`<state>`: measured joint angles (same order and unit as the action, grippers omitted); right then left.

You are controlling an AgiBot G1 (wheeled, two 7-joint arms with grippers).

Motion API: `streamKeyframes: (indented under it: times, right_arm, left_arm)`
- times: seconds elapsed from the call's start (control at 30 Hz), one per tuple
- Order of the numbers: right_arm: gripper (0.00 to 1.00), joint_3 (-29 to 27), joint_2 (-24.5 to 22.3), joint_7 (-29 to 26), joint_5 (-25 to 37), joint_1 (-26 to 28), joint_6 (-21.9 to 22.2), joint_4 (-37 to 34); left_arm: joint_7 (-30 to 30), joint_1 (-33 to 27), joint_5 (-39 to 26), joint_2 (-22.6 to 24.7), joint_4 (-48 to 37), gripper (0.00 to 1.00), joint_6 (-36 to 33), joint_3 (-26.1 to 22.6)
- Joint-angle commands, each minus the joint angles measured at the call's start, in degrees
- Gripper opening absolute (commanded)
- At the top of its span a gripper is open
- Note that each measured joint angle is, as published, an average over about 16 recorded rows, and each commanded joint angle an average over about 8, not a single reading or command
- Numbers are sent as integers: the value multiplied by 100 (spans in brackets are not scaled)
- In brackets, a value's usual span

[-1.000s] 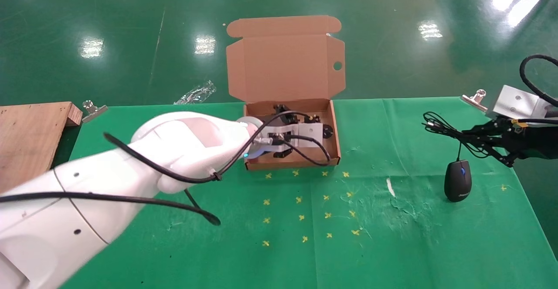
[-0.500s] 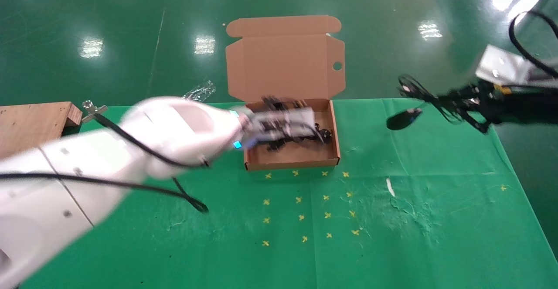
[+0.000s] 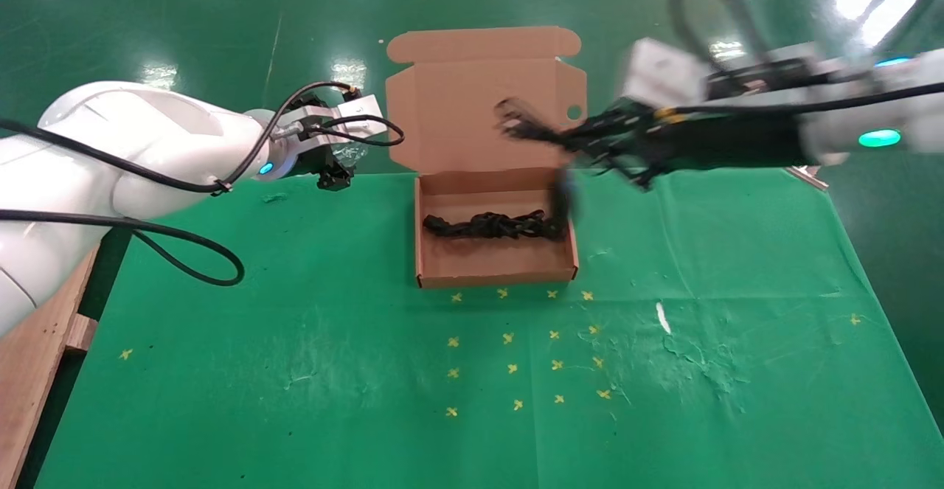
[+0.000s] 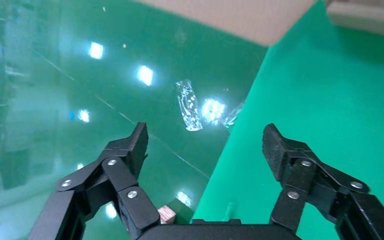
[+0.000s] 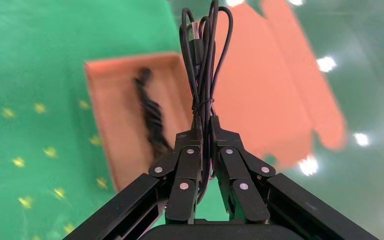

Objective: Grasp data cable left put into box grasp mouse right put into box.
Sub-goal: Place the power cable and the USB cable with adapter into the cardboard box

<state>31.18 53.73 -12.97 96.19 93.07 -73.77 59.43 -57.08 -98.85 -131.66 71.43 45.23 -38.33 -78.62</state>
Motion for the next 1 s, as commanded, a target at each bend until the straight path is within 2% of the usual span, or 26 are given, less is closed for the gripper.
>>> streamKeyframes:
  times: [0.03, 0.27, 0.5, 0.53, 0.67, 0.77, 0.8, 1.0]
  right_arm:
    - [0, 48, 247, 131, -107, 8, -36, -162]
    - [0, 149, 864, 600, -218, 35, 42, -1442]
    - [2, 141, 1271, 1363, -200, 65, 504, -3035]
    - [10, 140, 1307, 1489, -193, 63, 573, -3194]
    - [60, 132, 1452, 1931, -182, 48, 829, -3771]
    - [95, 129, 1503, 2046, -177, 42, 921, -3968]
    - [100, 127, 1517, 2069, -177, 41, 942, -4017]
    - [100, 123, 1486, 2009, -175, 36, 910, -3929]
  left_arm:
    - [-75, 3, -69, -14, 35, 100, -22, -4]
    - [-215, 18, -188, -49, 156, 100, -67, -7]
    - [-299, 28, -261, -72, 232, 100, -97, -8]
    - [-307, 29, -267, -74, 238, 100, -99, -8]
    - [-331, 27, -288, -89, 253, 100, -104, -11]
    - [-338, 25, -295, -96, 257, 100, -105, -13]
    - [-340, 24, -297, -98, 257, 100, -105, -13]
    - [-338, 27, -297, -93, 260, 100, -108, -10]
